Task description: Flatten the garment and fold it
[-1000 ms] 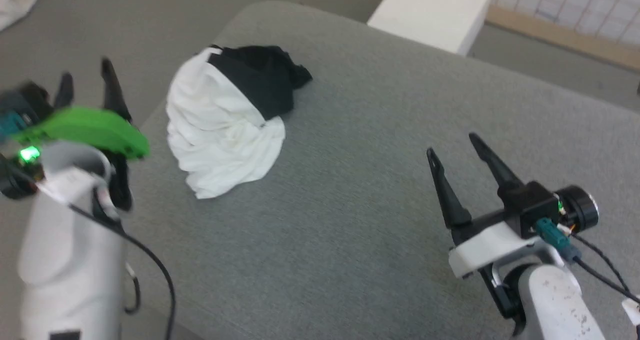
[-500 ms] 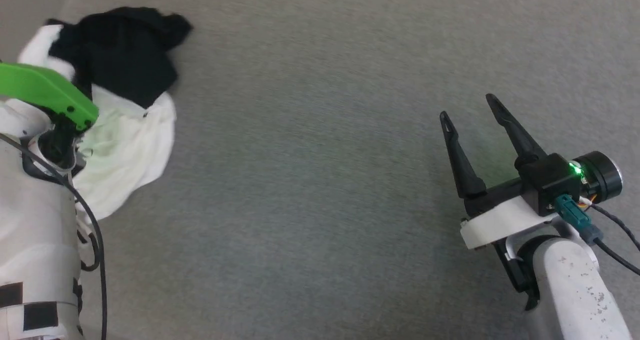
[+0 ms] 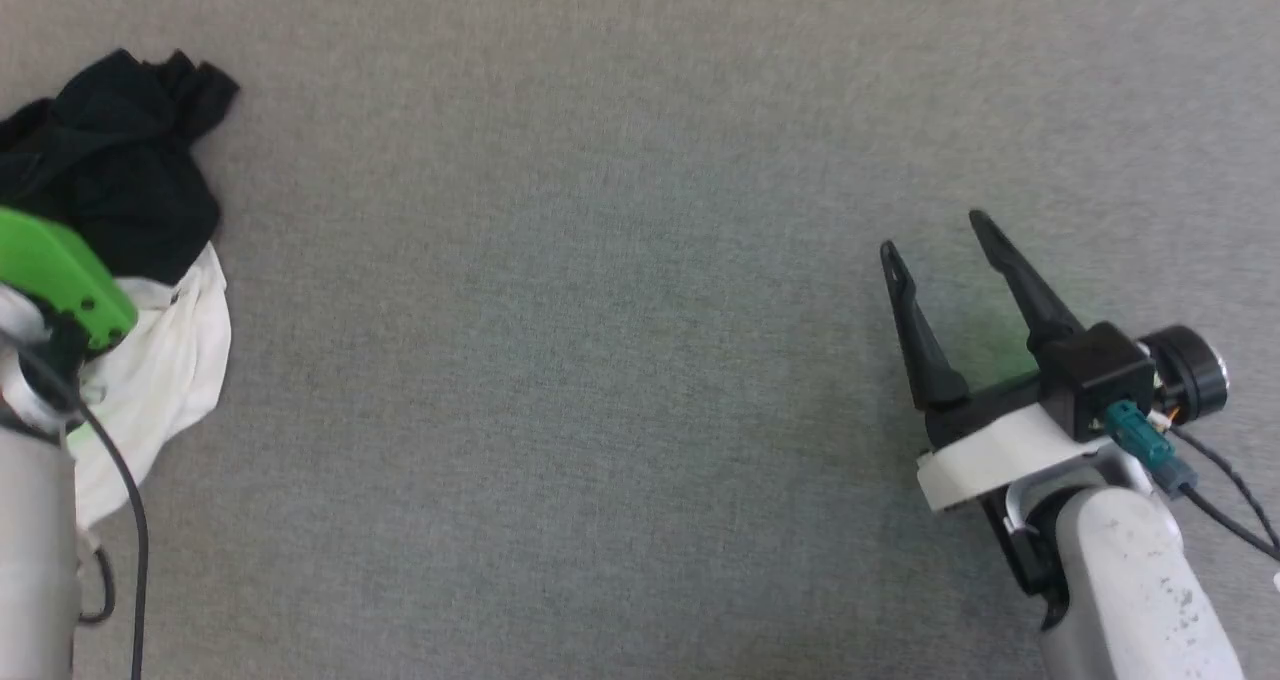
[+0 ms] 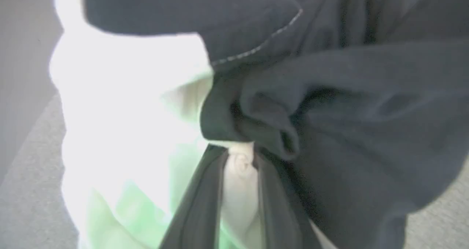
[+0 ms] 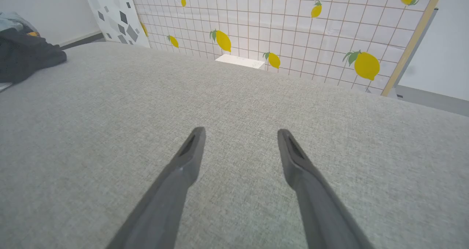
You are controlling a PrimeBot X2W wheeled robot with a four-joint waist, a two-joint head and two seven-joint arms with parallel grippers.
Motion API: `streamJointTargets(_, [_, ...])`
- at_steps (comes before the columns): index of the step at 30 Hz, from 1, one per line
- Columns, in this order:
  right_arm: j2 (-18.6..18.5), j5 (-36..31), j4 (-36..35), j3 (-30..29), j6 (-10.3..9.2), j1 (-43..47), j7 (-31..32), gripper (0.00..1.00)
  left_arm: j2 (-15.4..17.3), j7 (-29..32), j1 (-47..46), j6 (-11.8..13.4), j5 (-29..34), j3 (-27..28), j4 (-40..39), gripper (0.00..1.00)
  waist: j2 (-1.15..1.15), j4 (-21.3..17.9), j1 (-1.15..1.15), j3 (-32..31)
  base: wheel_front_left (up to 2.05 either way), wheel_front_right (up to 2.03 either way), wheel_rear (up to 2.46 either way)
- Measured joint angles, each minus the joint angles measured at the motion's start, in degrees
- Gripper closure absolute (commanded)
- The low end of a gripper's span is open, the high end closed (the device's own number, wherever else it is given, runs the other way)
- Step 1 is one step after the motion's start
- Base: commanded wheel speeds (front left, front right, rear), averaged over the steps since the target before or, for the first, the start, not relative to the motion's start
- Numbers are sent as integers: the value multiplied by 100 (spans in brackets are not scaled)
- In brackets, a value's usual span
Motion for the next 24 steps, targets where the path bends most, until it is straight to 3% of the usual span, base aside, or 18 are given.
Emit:
streamJointTargets(5, [79,108,258,-104,0,263,-137,0,349,-1289,214,227,698,-67,-636,100,0,-71,0,-480,0,0,0])
streamJointTargets(9, [111,191,403,-179,0,470,-211,0,665,-2003,113,226,1141,-215,-1081,100,0,-75,-1,-955,0,0,0])
streamJointTargets(14, [120,385,449,-285,0,703,-253,0,669,-2530,-393,63,1406,-597,-1627,100,0,-103,-1,-1578,0,0,0])
streamJointTargets(20, [120,511,447,-346,0,864,-254,0,242,-2744,-1059,-216,1488,-1112,-1917,100,0,-271,-1,-2134,0,0,0])
streamJointTargets(24, [124,543,445,-349,0,909,-252,0,-345,-2809,-1360,-355,1399,-1477,-2038,100,0,-538,-1,-2320,0,0,0])
